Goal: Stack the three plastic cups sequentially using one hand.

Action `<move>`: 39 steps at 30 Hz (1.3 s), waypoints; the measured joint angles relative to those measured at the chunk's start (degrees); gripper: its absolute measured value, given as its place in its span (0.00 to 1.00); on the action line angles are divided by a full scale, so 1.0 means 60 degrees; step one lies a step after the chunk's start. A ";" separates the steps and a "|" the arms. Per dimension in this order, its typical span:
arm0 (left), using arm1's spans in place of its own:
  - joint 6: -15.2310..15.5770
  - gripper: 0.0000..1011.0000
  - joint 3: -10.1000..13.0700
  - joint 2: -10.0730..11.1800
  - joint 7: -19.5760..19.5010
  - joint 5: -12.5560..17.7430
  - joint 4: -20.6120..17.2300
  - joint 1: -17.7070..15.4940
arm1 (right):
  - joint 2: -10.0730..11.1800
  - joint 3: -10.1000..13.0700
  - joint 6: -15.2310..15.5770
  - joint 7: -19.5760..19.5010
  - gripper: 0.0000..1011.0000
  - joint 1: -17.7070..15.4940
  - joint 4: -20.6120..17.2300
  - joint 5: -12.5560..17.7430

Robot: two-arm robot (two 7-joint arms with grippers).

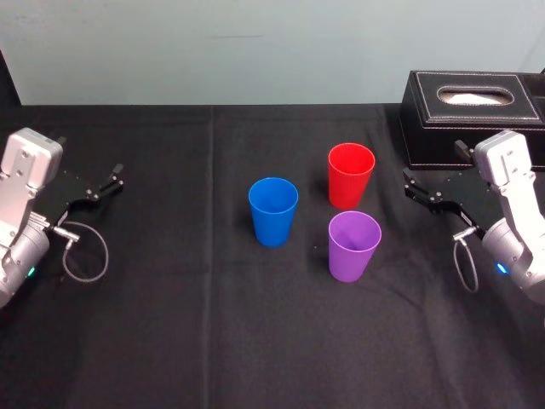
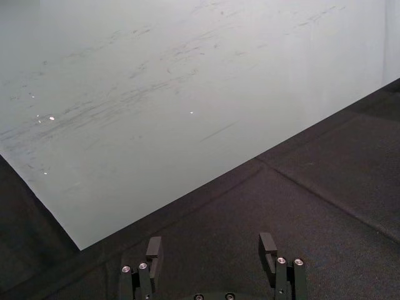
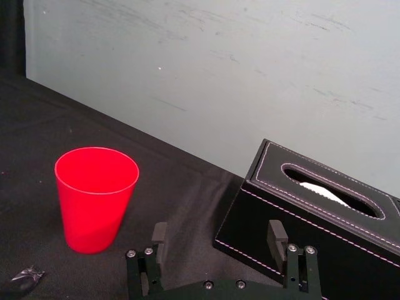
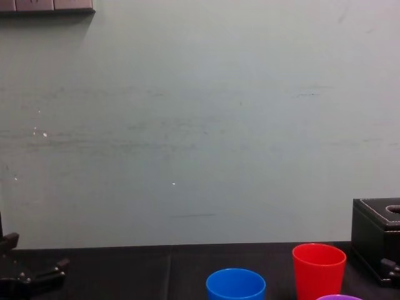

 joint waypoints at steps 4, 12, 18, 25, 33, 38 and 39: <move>0.0000 0.99 0.0000 0.0000 0.0000 0.0000 0.0000 -0.0001 | 0.0000 0.0000 0.0000 0.0000 0.99 0.0000 0.0000 0.0000; 0.0000 0.99 0.0001 -0.0001 0.0000 0.0000 0.0000 0.0000 | 0.0000 0.0000 0.0000 0.0000 0.99 0.0000 0.0000 0.0000; 0.0000 0.99 0.0001 0.0000 0.0000 0.0000 0.0000 0.0000 | 0.0000 0.0000 0.0000 0.0000 0.99 0.0000 0.0000 0.0000; 0.0000 0.99 0.0001 0.0000 0.0000 0.0000 0.0000 -0.0001 | 0.0000 0.0000 0.0000 0.0000 0.99 0.0000 0.0000 0.0000; 0.0000 0.99 0.0001 0.0000 0.0000 0.0000 0.0000 -0.0001 | 0.0000 0.0000 0.0000 0.0000 0.99 0.0000 0.0000 0.0000; 0.0000 0.99 0.0000 0.0000 0.0000 0.0000 0.0000 0.0000 | 0.0000 0.0000 0.0000 0.0000 0.99 0.0000 0.0000 0.0000; 0.0000 0.99 0.0001 0.0000 0.0000 0.0000 0.0000 0.0000 | 0.0000 0.0000 0.0001 0.0000 0.99 0.0000 0.0000 0.0000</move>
